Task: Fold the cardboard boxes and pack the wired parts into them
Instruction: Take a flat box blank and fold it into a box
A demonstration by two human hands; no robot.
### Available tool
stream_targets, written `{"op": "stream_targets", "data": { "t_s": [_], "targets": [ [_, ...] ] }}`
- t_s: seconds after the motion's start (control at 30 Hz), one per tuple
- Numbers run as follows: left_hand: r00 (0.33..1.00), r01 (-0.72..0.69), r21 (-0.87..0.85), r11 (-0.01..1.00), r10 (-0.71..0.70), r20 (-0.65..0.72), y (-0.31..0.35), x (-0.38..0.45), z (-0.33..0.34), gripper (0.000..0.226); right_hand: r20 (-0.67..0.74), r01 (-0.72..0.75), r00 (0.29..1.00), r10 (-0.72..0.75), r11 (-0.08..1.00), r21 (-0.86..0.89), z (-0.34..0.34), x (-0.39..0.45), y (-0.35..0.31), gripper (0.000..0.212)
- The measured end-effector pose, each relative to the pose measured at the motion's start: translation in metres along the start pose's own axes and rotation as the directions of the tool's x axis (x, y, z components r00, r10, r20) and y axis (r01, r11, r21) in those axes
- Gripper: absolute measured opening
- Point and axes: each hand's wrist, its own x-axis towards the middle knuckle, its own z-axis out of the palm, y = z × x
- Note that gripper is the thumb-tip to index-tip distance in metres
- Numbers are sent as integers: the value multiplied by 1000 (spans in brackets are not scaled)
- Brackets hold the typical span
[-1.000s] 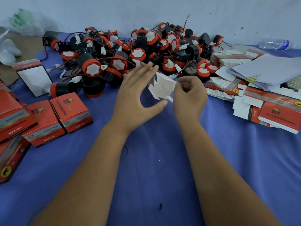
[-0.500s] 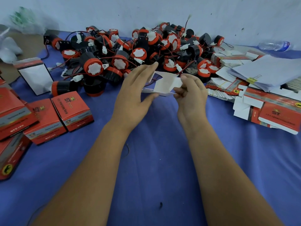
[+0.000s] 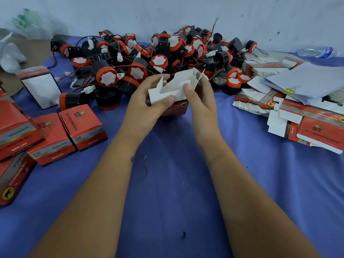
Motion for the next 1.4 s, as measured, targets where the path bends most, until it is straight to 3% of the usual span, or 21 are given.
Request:
{"op": "stream_targets", "data": {
  "t_s": [0.3,0.47,0.6,0.7,0.87,0.93,1.07,1.2,1.4],
  "targets": [
    [1000,10,-23,1000,-9,30,-4,-7,15,34,-73,-19,997,20,1000,18,2,-2,3,34],
    [989,136,-287,948,-147,-14,-7,-2,15,44,-58,63,996,-69,993,-98,2,-1,5,2],
    [980,176,-523,834,-198,14,-7,3,8,27,-55,42,997,-49,990,-132,3,-1,5,9],
    [977,158,-484,861,-208,-51,-7,4,9,24,-55,24,998,-32,989,-144,3,0,5,10],
    [992,103,-195,975,-115,-51,-7,1,12,31,-69,-1,998,-11,984,-177,2,2,5,17],
    [992,128,-235,963,-128,18,-6,-1,14,28,-74,-39,997,27,985,-167,1,3,5,25],
    [965,249,-396,884,-262,23,-3,-2,16,53,-50,-52,998,46,990,-129,2,2,4,38],
    [972,226,-265,937,-234,3,-1,-4,21,36,-19,-56,998,54,993,-102,3,1,3,46],
    [975,210,-330,920,-221,4,3,-3,18,32,-8,-90,996,89,995,-46,6,1,2,53]
  ]
}}
